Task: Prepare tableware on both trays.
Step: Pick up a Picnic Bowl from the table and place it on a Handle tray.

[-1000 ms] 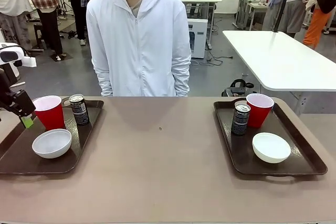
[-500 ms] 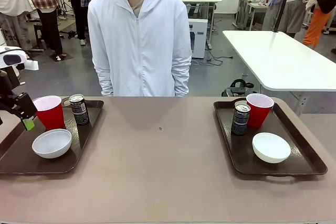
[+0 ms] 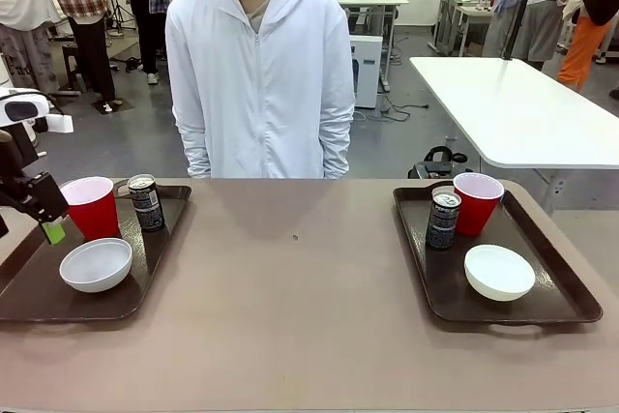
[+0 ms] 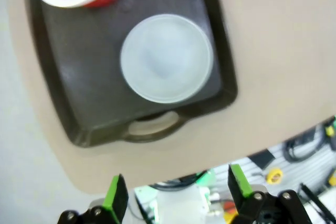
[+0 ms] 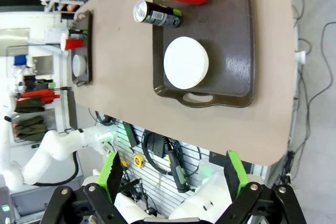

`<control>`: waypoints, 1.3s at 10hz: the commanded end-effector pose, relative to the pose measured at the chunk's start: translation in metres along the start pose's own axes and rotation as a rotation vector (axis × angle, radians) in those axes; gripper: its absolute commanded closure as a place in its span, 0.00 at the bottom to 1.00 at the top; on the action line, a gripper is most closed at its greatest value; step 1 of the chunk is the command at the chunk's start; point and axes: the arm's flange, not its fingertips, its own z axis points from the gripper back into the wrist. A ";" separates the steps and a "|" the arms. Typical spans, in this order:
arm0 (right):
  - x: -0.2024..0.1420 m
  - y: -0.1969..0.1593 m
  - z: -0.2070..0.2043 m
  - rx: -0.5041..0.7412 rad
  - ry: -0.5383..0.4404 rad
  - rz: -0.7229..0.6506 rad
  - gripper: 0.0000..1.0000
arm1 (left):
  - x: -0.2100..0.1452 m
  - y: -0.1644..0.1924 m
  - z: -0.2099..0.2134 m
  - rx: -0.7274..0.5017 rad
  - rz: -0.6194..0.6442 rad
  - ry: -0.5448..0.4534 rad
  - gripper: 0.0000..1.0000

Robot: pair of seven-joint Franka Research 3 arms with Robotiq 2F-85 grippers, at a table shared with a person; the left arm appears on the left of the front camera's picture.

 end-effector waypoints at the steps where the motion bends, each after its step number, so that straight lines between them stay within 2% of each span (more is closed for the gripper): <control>1: -0.001 0.000 0.000 0.015 -0.003 0.018 0.00 | 0.017 0.029 -0.009 -0.288 -0.164 0.170 0.00; 2: -0.001 0.000 0.000 0.015 -0.003 0.018 0.00 | 0.021 0.052 -0.001 -0.448 -0.239 0.138 0.00; 4: -0.001 0.000 0.000 0.015 -0.003 0.018 0.00 | 0.002 0.096 0.020 -0.643 -0.282 -0.031 0.00; 5: -0.001 0.000 0.000 0.015 -0.003 0.018 0.00 | -0.015 0.117 0.025 -0.733 -0.269 -0.168 0.00; 6: -0.001 0.000 0.000 0.015 -0.003 0.018 0.00 | -0.025 0.135 0.033 -0.769 -0.222 -0.249 0.00; 8: -0.001 0.000 0.000 0.015 -0.003 0.018 0.00 | -0.037 0.169 0.038 -0.828 -0.109 -0.332 0.00; 9: -0.001 0.000 0.000 0.015 -0.003 0.018 0.00 | -0.044 0.184 0.039 -0.835 -0.015 -0.376 0.00; 10: -0.001 0.000 0.000 0.015 -0.003 0.018 0.00 | -0.051 0.194 0.042 -0.835 0.057 -0.401 0.00; 11: -0.001 0.000 0.000 0.015 -0.003 0.018 0.00 | -0.055 0.203 0.047 -0.845 0.113 -0.382 0.00; 13: -0.001 0.000 0.000 0.015 -0.003 0.018 0.00 | -0.066 0.212 0.048 -0.865 0.132 -0.332 0.00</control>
